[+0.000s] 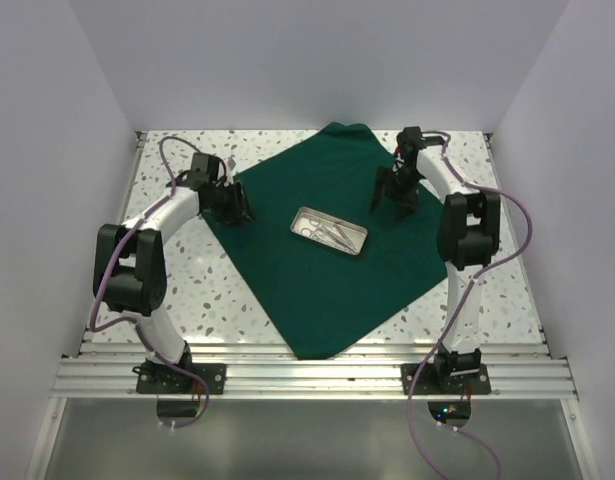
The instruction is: Prepare the surgical pack
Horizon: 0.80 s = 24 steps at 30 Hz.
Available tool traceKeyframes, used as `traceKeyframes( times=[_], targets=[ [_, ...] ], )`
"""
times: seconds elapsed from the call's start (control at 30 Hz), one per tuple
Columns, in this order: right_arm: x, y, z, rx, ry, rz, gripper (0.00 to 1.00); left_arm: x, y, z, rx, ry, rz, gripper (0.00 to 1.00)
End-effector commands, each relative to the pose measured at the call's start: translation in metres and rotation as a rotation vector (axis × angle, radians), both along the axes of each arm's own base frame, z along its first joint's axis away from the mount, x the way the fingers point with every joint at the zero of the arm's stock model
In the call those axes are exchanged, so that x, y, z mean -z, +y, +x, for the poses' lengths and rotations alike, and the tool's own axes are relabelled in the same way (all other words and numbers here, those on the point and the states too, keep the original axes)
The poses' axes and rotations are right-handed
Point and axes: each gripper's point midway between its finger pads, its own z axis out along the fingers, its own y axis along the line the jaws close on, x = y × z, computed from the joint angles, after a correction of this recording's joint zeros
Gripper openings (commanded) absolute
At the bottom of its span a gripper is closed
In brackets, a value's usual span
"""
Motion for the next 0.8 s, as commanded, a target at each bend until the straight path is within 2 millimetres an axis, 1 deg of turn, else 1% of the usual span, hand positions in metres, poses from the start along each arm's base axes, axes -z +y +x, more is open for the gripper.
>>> traceKeyframes(
  times=[0.0,0.03,0.07,0.1,0.13,0.17,0.2,0.27,0.3,0.33,0.4,0.53,0.57,0.63,0.67,0.7,0.73,0.77],
  targets=[
    [-0.060,-0.012,-0.021,-0.037,-0.080,-0.002,0.77,-0.029,-0.010,0.031,0.023,-0.082,-0.054,0.50],
    [-0.062,-0.012,-0.027,-0.027,-0.063,0.003,0.77,-0.028,-0.014,0.031,0.028,-0.077,-0.077,0.55],
    [-0.060,-0.009,-0.038,-0.023,-0.024,0.020,0.76,-0.029,-0.017,0.033,0.030,-0.082,-0.097,0.57],
    [-0.070,0.001,-0.043,-0.005,-0.024,0.074,0.75,-0.032,-0.022,0.033,0.033,-0.083,-0.120,0.61],
    [-0.064,0.006,-0.052,0.004,0.001,0.084,0.74,-0.033,-0.023,0.034,0.036,-0.094,-0.126,0.63],
    [-0.065,0.012,-0.055,0.014,0.000,0.096,0.73,-0.033,-0.023,0.033,0.036,-0.096,-0.126,0.64],
    [-0.072,0.020,-0.060,0.033,-0.009,0.111,0.73,-0.035,-0.023,0.034,0.039,-0.102,-0.123,0.64],
    [-0.065,0.027,-0.067,0.057,0.005,0.101,0.72,-0.037,-0.023,0.032,0.042,-0.106,-0.123,0.64],
    [-0.063,0.029,-0.070,0.093,0.018,0.094,0.72,-0.038,-0.023,0.031,0.044,-0.109,-0.124,0.64],
    [-0.057,0.029,-0.074,0.104,0.029,0.066,0.72,-0.040,-0.023,0.031,0.045,-0.113,-0.125,0.64],
    [-0.053,0.034,-0.076,0.104,0.025,0.057,0.71,-0.045,-0.026,0.029,0.052,-0.128,-0.144,0.64],
    [-0.043,0.041,-0.073,0.079,0.013,0.014,0.69,-0.049,-0.028,0.025,0.063,-0.128,-0.161,0.65],
    [-0.035,0.042,-0.073,0.074,0.033,0.007,0.68,-0.050,-0.029,0.024,0.067,-0.127,-0.164,0.65],
    [-0.030,0.047,-0.073,0.053,0.038,-0.004,0.66,-0.049,-0.029,0.022,0.072,-0.122,-0.162,0.65],
    [-0.024,0.048,-0.072,0.044,0.046,-0.016,0.64,-0.050,-0.029,0.021,0.077,-0.122,-0.162,0.65],
    [-0.022,0.049,-0.073,0.031,0.050,-0.022,0.60,-0.050,-0.029,0.020,0.080,-0.121,-0.162,0.65],
    [-0.020,0.050,-0.071,0.026,0.047,-0.027,0.58,-0.050,-0.029,0.020,0.082,-0.116,-0.162,0.65],
    [-0.013,0.049,-0.073,0.020,0.063,-0.042,0.57,-0.050,-0.029,0.019,0.085,-0.114,-0.165,0.65]
  ],
)
